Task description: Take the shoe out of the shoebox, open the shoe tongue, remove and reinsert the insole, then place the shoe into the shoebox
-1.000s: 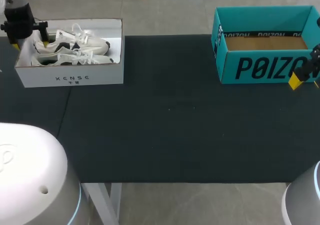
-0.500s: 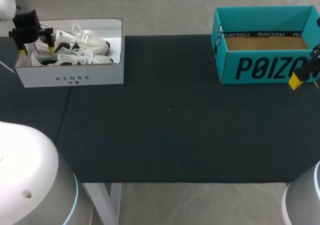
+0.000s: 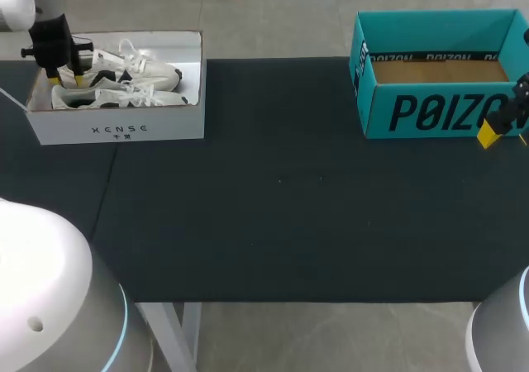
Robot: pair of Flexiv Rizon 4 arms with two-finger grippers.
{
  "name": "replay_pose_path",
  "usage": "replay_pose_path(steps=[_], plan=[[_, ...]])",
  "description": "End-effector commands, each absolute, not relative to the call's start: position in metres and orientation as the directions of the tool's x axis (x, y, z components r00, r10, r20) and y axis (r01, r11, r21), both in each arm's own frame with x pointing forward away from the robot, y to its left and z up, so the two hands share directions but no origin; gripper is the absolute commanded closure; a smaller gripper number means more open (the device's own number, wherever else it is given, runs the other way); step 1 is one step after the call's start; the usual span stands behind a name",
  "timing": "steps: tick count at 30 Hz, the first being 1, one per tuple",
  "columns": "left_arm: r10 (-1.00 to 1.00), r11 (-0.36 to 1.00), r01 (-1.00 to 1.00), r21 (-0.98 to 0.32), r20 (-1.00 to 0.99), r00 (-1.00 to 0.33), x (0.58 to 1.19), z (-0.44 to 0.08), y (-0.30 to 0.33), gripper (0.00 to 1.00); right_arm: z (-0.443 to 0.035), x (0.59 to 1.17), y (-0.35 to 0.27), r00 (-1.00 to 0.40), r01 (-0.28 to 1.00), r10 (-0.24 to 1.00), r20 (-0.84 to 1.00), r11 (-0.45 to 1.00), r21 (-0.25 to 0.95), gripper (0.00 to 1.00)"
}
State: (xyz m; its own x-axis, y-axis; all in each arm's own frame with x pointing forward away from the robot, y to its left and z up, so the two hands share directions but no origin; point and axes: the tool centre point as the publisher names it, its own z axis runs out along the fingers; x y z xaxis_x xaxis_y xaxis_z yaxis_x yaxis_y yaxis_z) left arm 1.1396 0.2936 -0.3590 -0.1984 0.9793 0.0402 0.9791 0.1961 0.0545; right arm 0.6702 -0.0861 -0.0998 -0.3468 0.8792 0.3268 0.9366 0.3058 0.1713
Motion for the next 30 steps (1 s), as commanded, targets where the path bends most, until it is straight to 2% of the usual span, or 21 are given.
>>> replay_pose_path(steps=[1,24,25,26,27,30], plan=[[0.98,0.192,0.98,0.055,0.039,-0.195,1.14,-0.363,0.294,1.0,-0.1,0.672,-0.085,-0.346,0.937,0.879,0.327,0.307,0.166,0.0],[0.982,0.177,0.982,0.073,0.047,-0.18,1.133,-0.353,0.295,1.0,-0.1,0.672,-0.085,-0.346,0.937,0.879,0.327,0.307,0.166,0.0],[0.984,0.17,0.983,0.067,0.049,-0.173,1.132,-0.352,0.295,0.92,-0.1,0.672,-0.085,-0.346,0.937,0.879,0.327,0.307,0.166,0.0],[0.985,0.164,0.984,0.065,0.049,-0.168,1.132,-0.352,0.295,0.18,-0.1,0.672,-0.085,-0.346,0.937,0.879,0.327,0.307,0.166,0.0],[0.983,0.172,0.983,0.064,0.06,-0.176,1.131,-0.352,0.295,0.0,-0.1,0.672,-0.085,-0.346,0.937,0.879,0.327,0.307,0.166,0.0],[0.983,0.174,0.983,0.061,0.055,-0.178,1.129,-0.352,0.294,0.0,-0.1,0.672,-0.085,-0.346,0.937,0.879,0.327,0.307,0.166,0.0]])
